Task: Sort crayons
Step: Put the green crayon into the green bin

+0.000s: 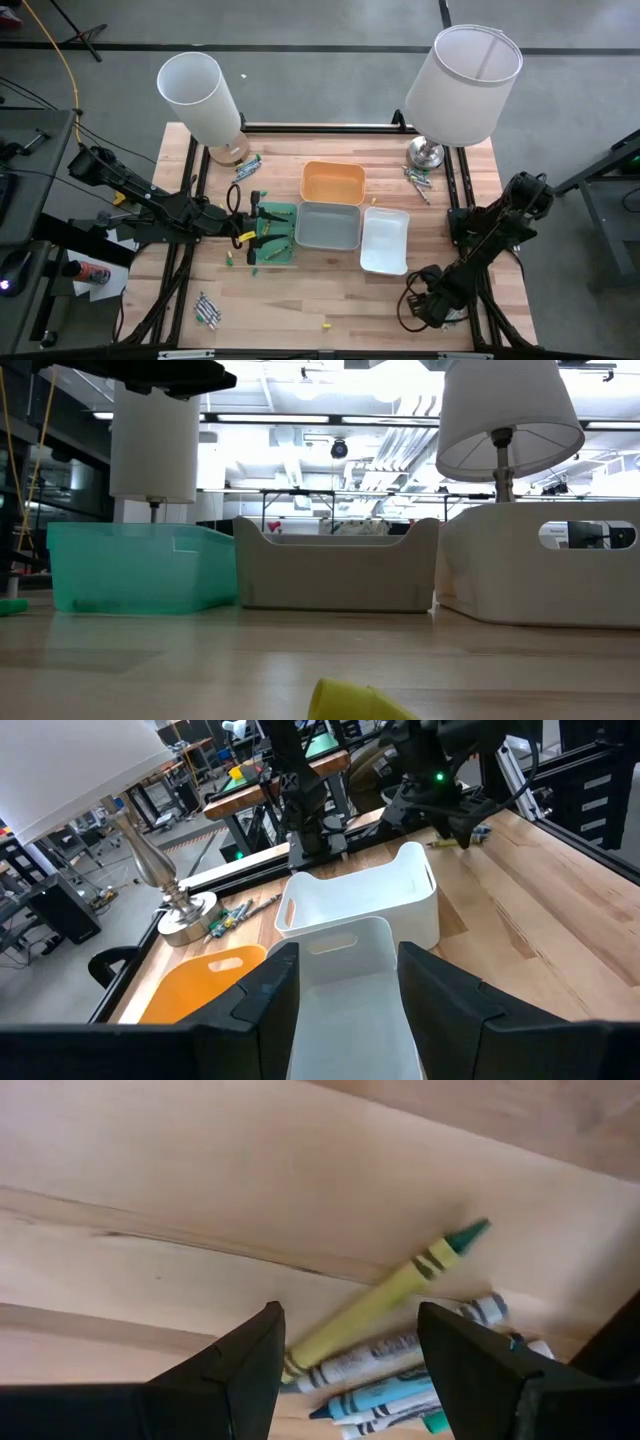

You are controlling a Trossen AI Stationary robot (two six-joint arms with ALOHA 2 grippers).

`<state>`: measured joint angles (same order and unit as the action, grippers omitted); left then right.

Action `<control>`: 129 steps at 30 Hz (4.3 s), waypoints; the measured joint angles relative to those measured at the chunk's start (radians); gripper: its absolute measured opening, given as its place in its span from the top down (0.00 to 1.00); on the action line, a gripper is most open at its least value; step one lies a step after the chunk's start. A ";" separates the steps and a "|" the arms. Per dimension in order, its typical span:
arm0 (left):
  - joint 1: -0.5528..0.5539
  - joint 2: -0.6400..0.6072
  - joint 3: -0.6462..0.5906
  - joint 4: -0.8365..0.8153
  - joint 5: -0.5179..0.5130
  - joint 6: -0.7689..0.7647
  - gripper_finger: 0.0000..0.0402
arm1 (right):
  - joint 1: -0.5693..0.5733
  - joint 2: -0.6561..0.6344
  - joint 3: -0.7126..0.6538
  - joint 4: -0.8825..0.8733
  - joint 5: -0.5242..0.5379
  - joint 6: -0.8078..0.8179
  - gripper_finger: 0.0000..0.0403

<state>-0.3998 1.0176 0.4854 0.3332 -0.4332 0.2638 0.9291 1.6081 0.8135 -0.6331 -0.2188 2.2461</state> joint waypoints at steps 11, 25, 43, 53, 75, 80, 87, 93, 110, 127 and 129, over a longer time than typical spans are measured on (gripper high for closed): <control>0.000 0.000 0.000 -0.001 0.000 -0.001 0.61 | 0.001 0.000 0.000 -0.041 0.042 0.042 0.44; 0.000 0.000 0.000 -0.009 0.000 -0.002 0.61 | 0.000 0.039 0.004 -0.043 0.051 0.042 0.49; 0.000 0.000 0.000 -0.009 0.000 -0.003 0.61 | 0.001 0.041 0.003 -0.063 0.062 -0.011 0.95; 0.000 0.000 0.000 -0.008 0.000 -0.003 0.61 | 0.001 0.041 0.002 -0.064 0.066 -0.023 0.98; 0.000 0.000 0.000 -0.007 0.000 0.000 0.61 | 0.000 -0.013 0.046 -0.140 0.153 -0.108 0.99; 0.000 0.000 0.000 -0.007 0.000 0.000 0.61 | 0.001 -0.099 0.075 -0.164 0.193 -0.152 0.99; 0.000 0.000 0.000 -0.007 0.000 0.000 0.61 | 0.001 -0.230 0.152 -0.155 0.229 -0.320 0.99; 0.000 0.000 0.000 -0.007 0.000 0.000 0.61 | -0.029 -0.264 0.197 -0.069 0.426 -0.555 0.99; 0.000 0.000 0.000 0.010 0.000 0.000 0.61 | -0.567 -0.018 0.198 0.736 0.575 -1.909 0.99; -0.138 -0.253 0.031 -0.012 -0.075 -0.052 0.61 | -0.818 0.474 0.301 1.536 0.240 -2.220 0.99; -0.141 -0.264 0.031 -0.027 -0.079 -0.053 0.61 | -0.825 0.526 0.358 1.534 0.239 -2.221 0.99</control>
<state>-0.5411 0.7540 0.5159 0.3057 -0.5119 0.2107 0.1037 2.1340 1.1715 0.9014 0.0203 0.0254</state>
